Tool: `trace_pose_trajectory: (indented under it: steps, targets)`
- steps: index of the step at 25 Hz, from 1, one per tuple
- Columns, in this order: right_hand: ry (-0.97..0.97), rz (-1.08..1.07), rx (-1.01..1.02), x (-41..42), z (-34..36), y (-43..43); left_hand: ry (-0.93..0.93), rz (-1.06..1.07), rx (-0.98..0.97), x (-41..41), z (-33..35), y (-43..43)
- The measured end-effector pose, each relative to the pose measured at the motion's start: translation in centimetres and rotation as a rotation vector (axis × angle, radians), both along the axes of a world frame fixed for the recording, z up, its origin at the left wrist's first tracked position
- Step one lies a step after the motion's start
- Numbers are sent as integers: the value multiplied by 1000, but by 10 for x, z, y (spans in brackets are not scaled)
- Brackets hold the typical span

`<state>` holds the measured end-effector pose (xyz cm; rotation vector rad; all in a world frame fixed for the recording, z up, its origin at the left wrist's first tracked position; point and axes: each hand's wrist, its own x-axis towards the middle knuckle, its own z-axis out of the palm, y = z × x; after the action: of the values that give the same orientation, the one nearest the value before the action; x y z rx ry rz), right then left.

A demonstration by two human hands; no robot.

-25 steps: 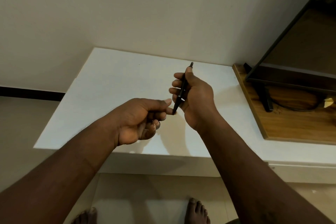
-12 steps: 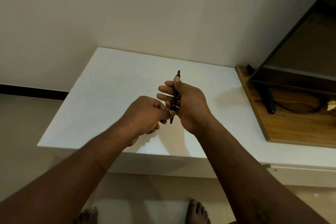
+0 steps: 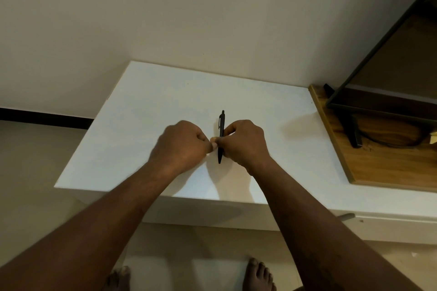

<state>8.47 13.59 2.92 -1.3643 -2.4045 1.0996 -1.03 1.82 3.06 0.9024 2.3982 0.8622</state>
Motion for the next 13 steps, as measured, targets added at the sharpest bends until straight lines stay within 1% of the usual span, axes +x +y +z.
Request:
trace_pose_trajectory:
  steps: [3, 5, 8, 10, 13]
  targets:
    - [-46, 14, 2, 1, -6, 3, 146, 113, -12, -21, 4, -8]
    - [-55, 17, 28, 0, -8, 3, 183, 135, -61, -32, 1, -11]
    - [-83, 14, 93, -3, -11, 3, 181, 1, -176, -37, -8, -11]
    - [-93, 19, 116, -3, -13, 3, 223, -75, -241, -36, -13, -10]
    - [-101, 27, 143, -3, -16, 3, 288, -122, -263, -35, -15, -10]
